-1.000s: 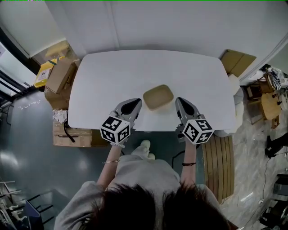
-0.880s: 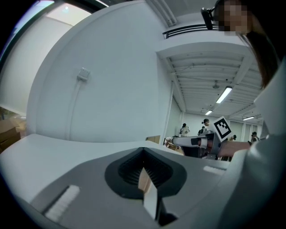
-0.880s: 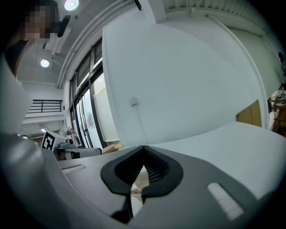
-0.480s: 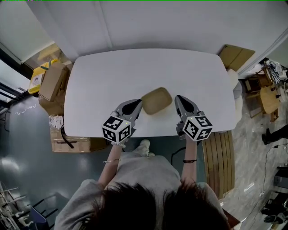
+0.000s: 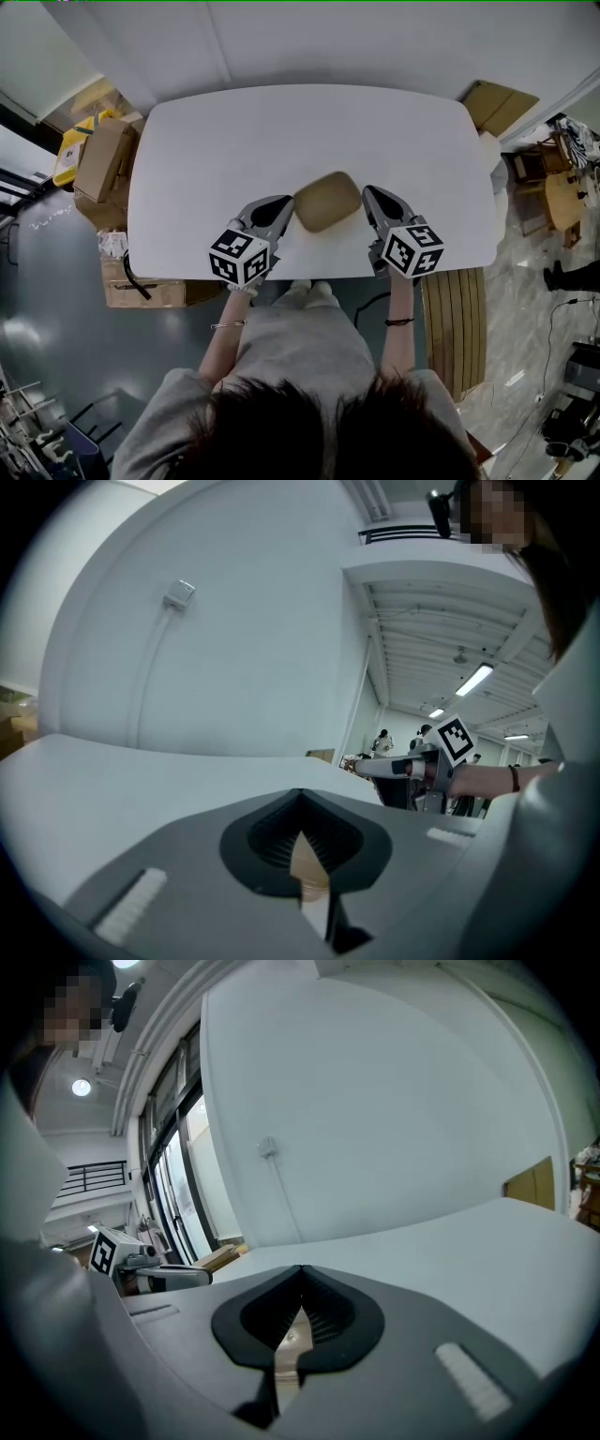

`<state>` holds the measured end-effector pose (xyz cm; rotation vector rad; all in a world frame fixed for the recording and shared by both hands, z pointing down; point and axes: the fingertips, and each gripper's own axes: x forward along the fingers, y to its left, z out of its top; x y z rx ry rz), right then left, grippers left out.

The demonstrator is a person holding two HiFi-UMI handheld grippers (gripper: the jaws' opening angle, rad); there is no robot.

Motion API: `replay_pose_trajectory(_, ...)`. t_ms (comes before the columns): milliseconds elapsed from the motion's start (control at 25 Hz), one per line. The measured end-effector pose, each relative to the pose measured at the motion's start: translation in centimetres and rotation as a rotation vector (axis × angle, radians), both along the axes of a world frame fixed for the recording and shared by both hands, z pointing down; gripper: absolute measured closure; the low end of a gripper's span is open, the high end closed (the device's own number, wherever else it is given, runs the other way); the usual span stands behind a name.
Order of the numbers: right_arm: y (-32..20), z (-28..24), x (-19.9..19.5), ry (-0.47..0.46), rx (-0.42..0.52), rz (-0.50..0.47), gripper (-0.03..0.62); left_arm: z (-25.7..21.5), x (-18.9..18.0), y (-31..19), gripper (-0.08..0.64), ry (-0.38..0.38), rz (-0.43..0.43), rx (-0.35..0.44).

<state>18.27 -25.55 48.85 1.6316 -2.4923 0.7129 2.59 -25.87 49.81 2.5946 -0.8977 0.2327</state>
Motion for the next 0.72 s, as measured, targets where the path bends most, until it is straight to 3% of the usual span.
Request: replay_pose_trajectory(720,-4.1,3.7,0.8,0.048,-0.114,-0.223,0.578,3.1,-0.4,-1.0,0.569,-0.027,-0.151,-0.105)
